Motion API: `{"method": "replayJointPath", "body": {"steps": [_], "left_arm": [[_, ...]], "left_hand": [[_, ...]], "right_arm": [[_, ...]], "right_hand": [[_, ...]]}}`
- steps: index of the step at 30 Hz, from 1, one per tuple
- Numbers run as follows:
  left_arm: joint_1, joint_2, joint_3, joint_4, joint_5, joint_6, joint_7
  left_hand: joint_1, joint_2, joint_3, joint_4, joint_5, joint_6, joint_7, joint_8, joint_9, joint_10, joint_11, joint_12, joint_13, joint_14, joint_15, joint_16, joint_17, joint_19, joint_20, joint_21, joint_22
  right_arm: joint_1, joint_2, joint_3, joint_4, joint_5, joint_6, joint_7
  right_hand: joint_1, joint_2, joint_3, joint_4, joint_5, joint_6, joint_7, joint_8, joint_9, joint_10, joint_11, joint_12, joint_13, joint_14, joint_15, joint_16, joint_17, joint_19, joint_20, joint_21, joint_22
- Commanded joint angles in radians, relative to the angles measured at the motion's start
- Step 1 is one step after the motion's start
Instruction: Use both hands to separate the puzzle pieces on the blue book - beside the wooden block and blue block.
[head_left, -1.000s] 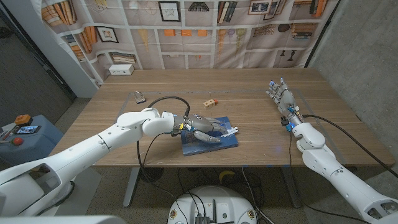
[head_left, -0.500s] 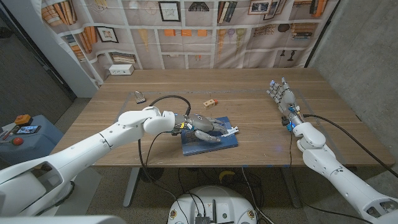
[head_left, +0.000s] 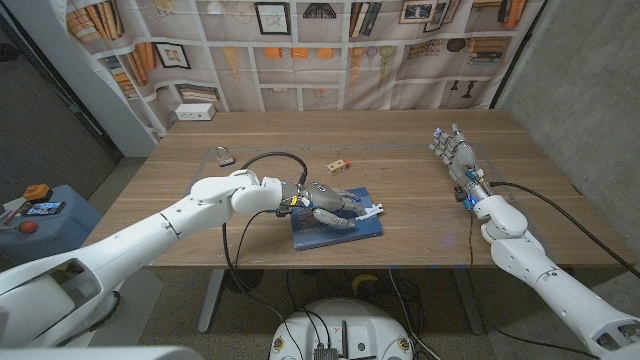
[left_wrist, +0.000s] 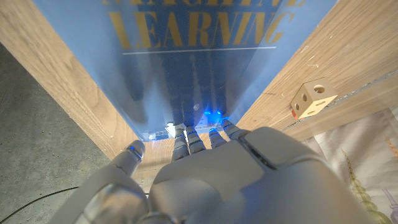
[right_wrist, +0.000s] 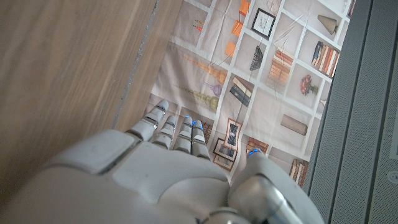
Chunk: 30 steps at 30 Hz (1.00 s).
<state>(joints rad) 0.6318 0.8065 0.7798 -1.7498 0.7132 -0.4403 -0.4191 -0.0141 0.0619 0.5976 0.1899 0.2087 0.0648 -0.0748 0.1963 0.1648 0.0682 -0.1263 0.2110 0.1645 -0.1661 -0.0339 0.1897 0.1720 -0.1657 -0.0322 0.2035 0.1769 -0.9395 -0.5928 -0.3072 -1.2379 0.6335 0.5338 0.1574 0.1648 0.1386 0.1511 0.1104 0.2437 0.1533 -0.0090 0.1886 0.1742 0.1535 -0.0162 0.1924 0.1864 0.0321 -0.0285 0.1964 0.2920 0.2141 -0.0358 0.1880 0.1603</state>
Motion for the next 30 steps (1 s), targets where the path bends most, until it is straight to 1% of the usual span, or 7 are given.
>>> {"method": "replayJointPath", "body": {"steps": [1,10,13,17,21,25,30], "left_arm": [[-0.009,-0.001,0.006,0.003,0.004,0.006,-0.016],[-0.02,-0.006,0.011,0.01,0.008,0.006,-0.023],[-0.022,-0.009,0.013,0.01,0.011,0.007,-0.022],[-0.023,-0.011,0.015,0.008,0.014,0.012,-0.025],[-0.023,-0.009,0.015,0.004,0.01,0.02,-0.035],[-0.021,-0.007,0.015,-0.001,0.009,0.028,-0.041],[-0.021,-0.009,0.017,-0.002,0.01,0.034,-0.045]], "left_hand": [[0.003,0.129,0.008,0.003,0.004,0.01,-0.005,0.005,0.005,0.008,-0.003,0.003,0.005,-0.059,-0.08,0.006,0.003,-0.174,-0.088,0.005,0.002],[0.004,0.128,0.012,0.002,0.003,0.032,-0.002,0.004,0.005,0.03,-0.005,0.004,0.006,-0.04,-0.079,0.007,0.003,-0.166,-0.084,0.006,0.002],[0.004,0.128,0.013,0.002,0.003,0.035,-0.002,0.003,0.005,0.034,-0.006,0.005,0.006,-0.037,-0.08,0.006,0.003,-0.166,-0.083,0.006,0.002],[0.004,0.128,0.014,0.002,0.003,0.039,-0.003,0.002,0.005,0.038,-0.008,0.004,0.006,-0.034,-0.082,0.006,0.003,-0.165,-0.083,0.006,0.002],[0.004,0.127,0.015,0.002,0.003,0.042,-0.004,0.001,0.005,0.042,-0.009,0.003,0.006,-0.03,-0.082,0.005,0.002,-0.161,-0.082,0.007,0.002],[0.004,0.127,0.016,0.001,0.003,0.044,-0.003,0.0,0.005,0.044,-0.01,0.003,0.006,-0.028,-0.083,0.005,0.002,-0.16,-0.081,0.007,0.002],[0.005,0.126,0.017,0.001,0.003,0.047,-0.003,-0.001,0.005,0.044,-0.01,0.001,0.006,-0.023,-0.084,0.005,0.002,-0.157,-0.08,0.007,0.001]], "right_arm": [[-0.012,-0.049,-0.015,-0.047,-0.059,-0.026,-0.021],[-0.032,-0.087,-0.024,-0.101,-0.133,-0.039,-0.072],[-0.035,-0.092,-0.026,-0.104,-0.154,-0.026,-0.084],[-0.041,-0.109,-0.029,-0.119,-0.197,-0.021,-0.106],[-0.045,-0.128,-0.034,-0.13,-0.243,-0.006,-0.118],[-0.051,-0.144,-0.036,-0.142,-0.288,0.01,-0.136],[-0.059,-0.17,-0.037,-0.164,-0.34,0.015,-0.153]], "right_hand": [[0.0,-0.004,0.008,-0.002,-0.001,0.009,-0.001,0.0,0.003,0.001,-0.007,-0.001,0.0,0.0,-0.003,0.006,0.001,0.007,-0.001,0.0,0.005],[0.003,-0.003,0.012,-0.005,-0.001,0.012,-0.006,0.001,0.003,0.004,-0.009,0.0,0.0,0.003,-0.006,0.007,-0.003,0.009,-0.003,0.0,0.005],[0.005,-0.003,0.015,-0.007,-0.001,0.015,-0.008,0.002,0.003,0.007,-0.008,0.001,0.0,0.005,-0.007,0.007,-0.005,0.011,-0.004,0.0,0.005],[0.009,-0.004,0.018,-0.011,-0.001,0.022,-0.014,0.004,0.003,0.013,-0.006,0.003,0.0,0.007,-0.008,0.007,-0.009,0.013,-0.004,0.001,0.005],[0.017,-0.007,0.023,-0.019,-0.002,0.023,-0.018,0.004,0.003,0.016,-0.008,0.004,0.0,0.011,-0.011,0.008,-0.014,0.016,-0.005,0.001,0.005],[0.025,-0.012,0.026,-0.028,-0.003,0.027,-0.031,0.005,0.003,0.021,-0.006,0.004,0.001,0.013,-0.012,0.007,-0.019,0.018,-0.004,0.001,0.005],[0.034,-0.02,0.029,-0.039,-0.005,0.031,-0.039,0.005,0.003,0.023,-0.006,0.005,0.001,0.015,-0.013,0.007,-0.024,0.02,-0.003,0.0,0.005]]}}
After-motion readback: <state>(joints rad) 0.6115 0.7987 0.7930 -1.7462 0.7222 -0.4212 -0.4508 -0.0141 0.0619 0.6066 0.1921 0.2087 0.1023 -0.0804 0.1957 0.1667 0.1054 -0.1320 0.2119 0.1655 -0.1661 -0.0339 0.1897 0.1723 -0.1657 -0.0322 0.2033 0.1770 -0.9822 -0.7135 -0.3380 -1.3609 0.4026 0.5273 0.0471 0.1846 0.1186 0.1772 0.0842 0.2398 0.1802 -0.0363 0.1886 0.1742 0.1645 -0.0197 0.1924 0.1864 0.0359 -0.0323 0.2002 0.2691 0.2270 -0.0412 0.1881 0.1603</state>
